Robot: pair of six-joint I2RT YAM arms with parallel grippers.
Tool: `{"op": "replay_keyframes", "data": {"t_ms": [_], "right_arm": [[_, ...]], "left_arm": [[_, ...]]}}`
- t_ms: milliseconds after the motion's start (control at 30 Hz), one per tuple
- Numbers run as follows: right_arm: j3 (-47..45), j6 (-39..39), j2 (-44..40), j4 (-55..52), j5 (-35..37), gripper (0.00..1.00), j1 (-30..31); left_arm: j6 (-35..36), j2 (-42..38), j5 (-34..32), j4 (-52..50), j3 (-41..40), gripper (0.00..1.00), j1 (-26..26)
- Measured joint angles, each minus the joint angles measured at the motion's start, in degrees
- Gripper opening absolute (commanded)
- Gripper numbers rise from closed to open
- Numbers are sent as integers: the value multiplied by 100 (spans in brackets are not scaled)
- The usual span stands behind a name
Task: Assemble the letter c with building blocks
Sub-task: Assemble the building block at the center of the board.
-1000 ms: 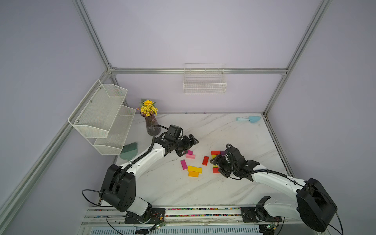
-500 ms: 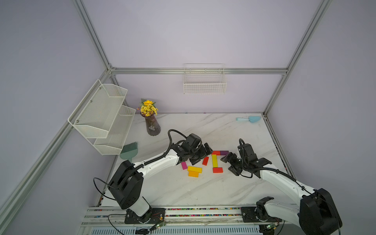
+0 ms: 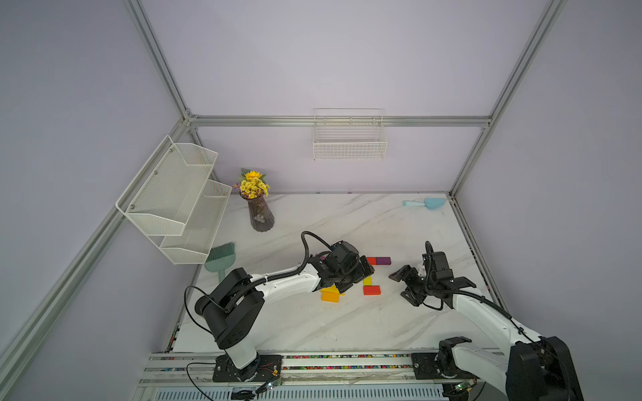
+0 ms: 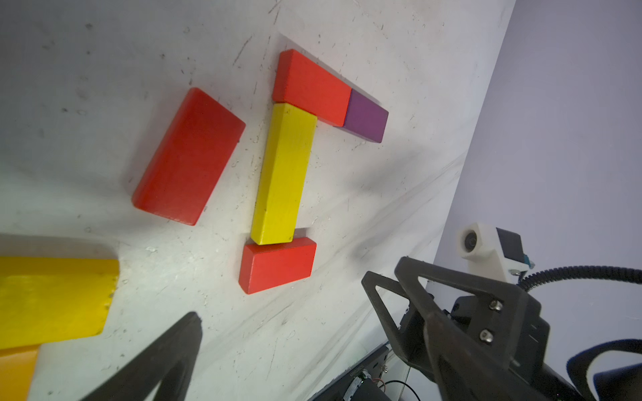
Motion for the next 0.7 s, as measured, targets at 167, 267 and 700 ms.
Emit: {"op": "replay_keyframes", "data": {"t_ms": [167, 267, 700], "right_arm": [[-2, -44, -2, -24, -87, 82, -101], [-11, -44, -2, -28, -114, 81, -118], [-11, -68, 0, -37, -219, 81, -170]], "left_arm": [[-39, 402, 76, 297, 63, 100, -68], [-44, 621, 120, 398, 79, 100, -96], [-151, 870, 240, 743, 155, 100, -103]]}}
